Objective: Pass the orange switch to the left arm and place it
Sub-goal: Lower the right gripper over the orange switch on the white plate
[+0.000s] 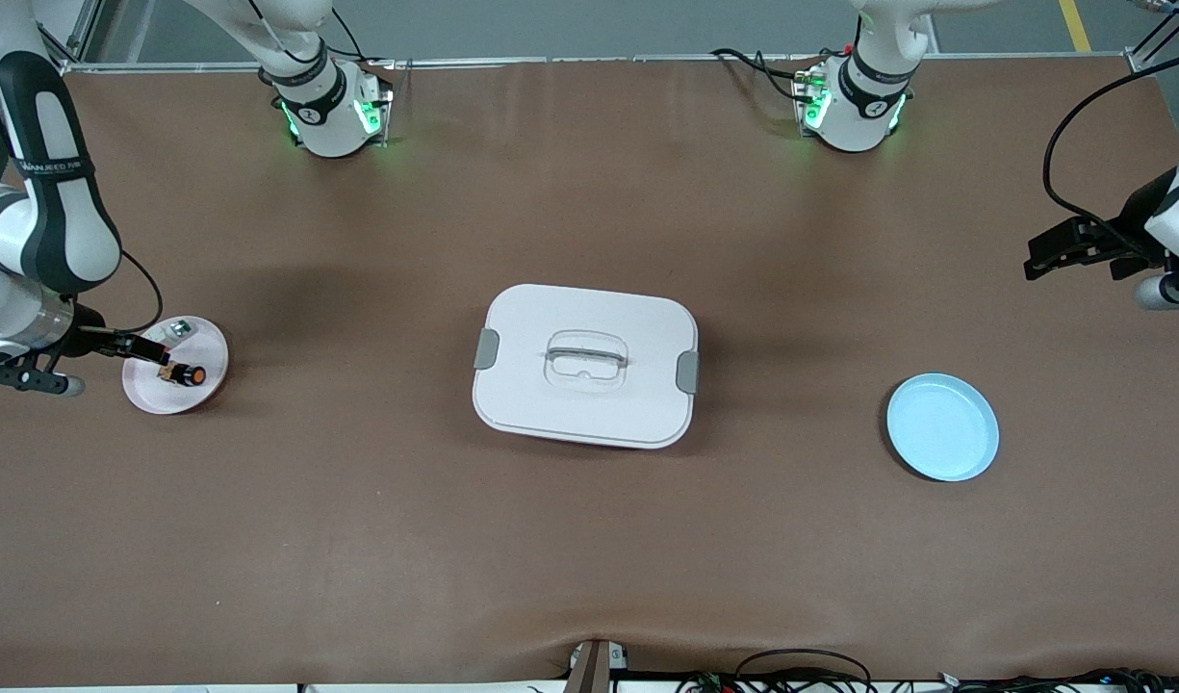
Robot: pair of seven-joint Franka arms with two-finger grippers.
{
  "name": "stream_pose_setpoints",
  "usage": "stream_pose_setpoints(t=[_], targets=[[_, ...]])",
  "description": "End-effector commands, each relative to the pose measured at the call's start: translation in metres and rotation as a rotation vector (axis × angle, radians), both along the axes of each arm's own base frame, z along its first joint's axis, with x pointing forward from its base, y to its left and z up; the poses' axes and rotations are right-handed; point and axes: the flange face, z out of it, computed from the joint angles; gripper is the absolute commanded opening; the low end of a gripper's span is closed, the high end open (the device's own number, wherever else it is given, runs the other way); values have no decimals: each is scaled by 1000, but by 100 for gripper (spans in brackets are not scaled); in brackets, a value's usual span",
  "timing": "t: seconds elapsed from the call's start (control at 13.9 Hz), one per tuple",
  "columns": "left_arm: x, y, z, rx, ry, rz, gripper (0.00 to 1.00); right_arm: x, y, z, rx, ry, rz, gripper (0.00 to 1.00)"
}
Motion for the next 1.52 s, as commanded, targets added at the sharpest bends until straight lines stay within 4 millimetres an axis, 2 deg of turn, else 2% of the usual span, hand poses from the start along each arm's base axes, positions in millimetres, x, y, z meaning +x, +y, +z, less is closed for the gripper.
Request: stream_pose_setpoints(t=[0.0,0.65,1.44], targets=[[2,-1,5,-18,-12,-2,100,-2,-9,-18,6,1,-16,100],[2,-2,6,-18,-13,-4,100,4,-4,-59,18,-17,-30,100],[1,-2,7,-18,-15,-5,100,5,-5,-88,31,-21,-41,100]])
